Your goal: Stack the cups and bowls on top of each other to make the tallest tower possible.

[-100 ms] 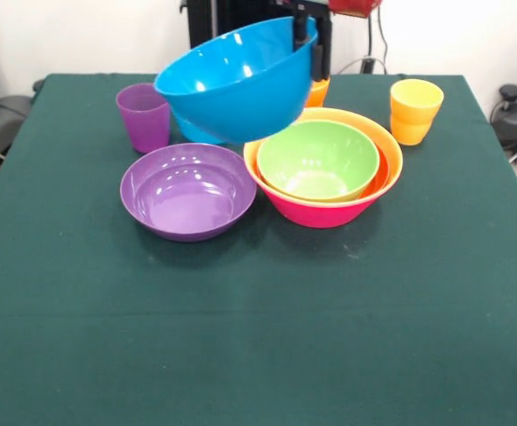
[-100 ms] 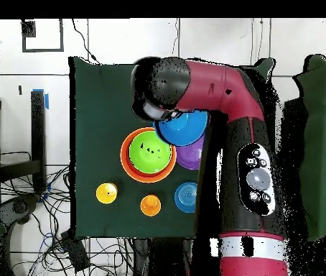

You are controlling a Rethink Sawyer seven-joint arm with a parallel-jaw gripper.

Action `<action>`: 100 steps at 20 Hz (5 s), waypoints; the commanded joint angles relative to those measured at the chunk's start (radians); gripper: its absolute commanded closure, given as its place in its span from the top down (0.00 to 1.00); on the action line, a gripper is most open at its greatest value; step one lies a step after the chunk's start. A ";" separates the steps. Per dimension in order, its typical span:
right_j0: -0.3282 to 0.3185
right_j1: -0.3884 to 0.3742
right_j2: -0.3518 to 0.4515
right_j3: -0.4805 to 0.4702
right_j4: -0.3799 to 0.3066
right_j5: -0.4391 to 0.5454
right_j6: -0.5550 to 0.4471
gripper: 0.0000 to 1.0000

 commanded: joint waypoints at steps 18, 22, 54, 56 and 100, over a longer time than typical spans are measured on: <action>0.093 -0.037 -0.131 0.362 0.106 -0.324 0.225 0.00; 0.103 -0.061 -0.143 0.391 0.136 -0.330 0.214 0.00; 0.177 0.118 -0.165 0.381 0.234 -0.589 0.193 0.00; 0.175 0.128 -0.164 0.381 0.232 -0.606 0.192 0.00; 0.184 0.030 -0.136 0.489 0.273 -0.614 0.207 0.00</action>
